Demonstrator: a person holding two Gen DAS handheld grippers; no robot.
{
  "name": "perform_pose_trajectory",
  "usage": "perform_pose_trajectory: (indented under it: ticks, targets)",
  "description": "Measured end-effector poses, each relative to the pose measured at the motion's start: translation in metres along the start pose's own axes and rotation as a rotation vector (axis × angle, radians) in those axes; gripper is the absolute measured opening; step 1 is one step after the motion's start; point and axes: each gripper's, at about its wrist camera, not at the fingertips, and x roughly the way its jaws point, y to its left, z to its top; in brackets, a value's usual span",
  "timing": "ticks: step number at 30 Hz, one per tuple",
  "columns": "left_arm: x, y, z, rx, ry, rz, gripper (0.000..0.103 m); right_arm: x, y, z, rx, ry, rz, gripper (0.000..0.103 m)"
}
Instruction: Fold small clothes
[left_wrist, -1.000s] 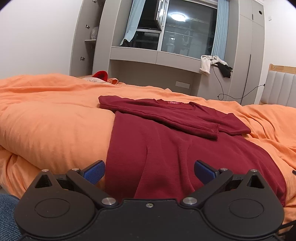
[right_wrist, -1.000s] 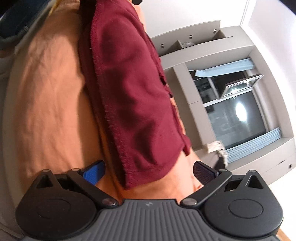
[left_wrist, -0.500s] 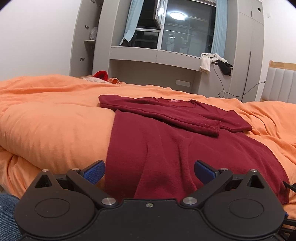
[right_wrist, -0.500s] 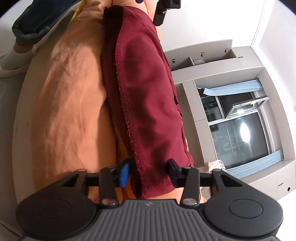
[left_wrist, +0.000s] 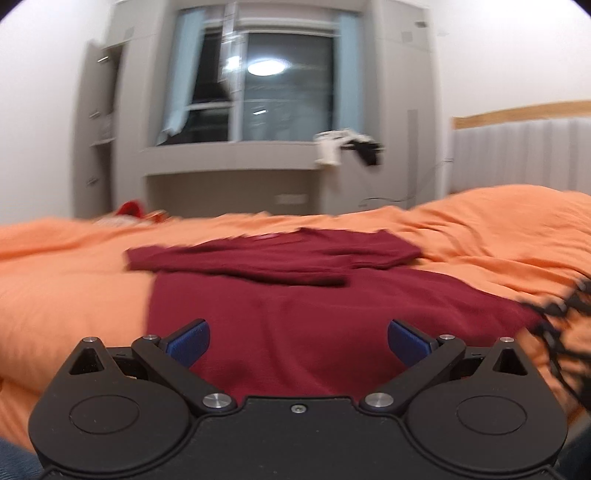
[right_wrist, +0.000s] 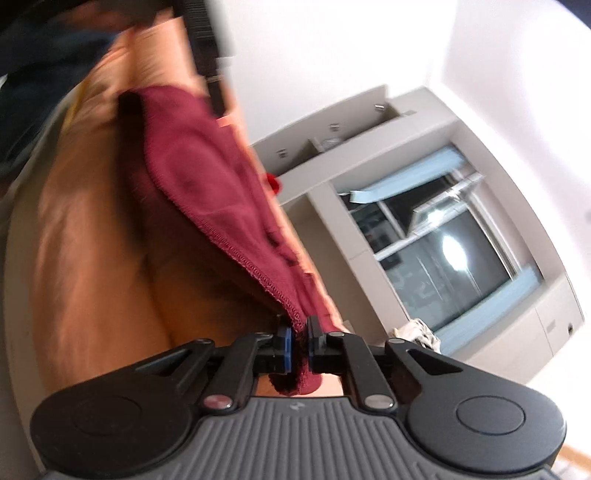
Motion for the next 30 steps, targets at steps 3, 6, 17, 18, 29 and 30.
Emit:
perform_pose_trajectory:
  ticks: [3,6,17,18,29,30]
  targets:
    - [-0.003,-0.020,-0.008,0.101,-0.008,-0.076,0.102,0.003,-0.017,0.005,0.093,0.000,-0.009,0.008]
    - [0.000,-0.045,-0.020,0.237,0.005,-0.111,0.102,0.003,-0.031,0.009,0.165,-0.013,-0.005,0.008]
    - [0.054,-0.113,-0.050,0.544,0.006,0.114,0.102,-0.011,-0.072,0.011,0.297,-0.053,0.021,0.008]
    - [0.059,-0.119,-0.050,0.546,-0.009,0.132,0.102,-0.015,-0.072,0.010,0.297,-0.057,0.022,0.008]
    - [0.064,-0.148,-0.046,0.617,-0.083,0.300,0.066,-0.036,-0.079,0.003,0.324,-0.080,-0.012,0.008]
    - [0.062,-0.146,-0.045,0.624,-0.082,0.338,0.066,-0.037,-0.080,0.003,0.328,-0.083,-0.015,0.008]
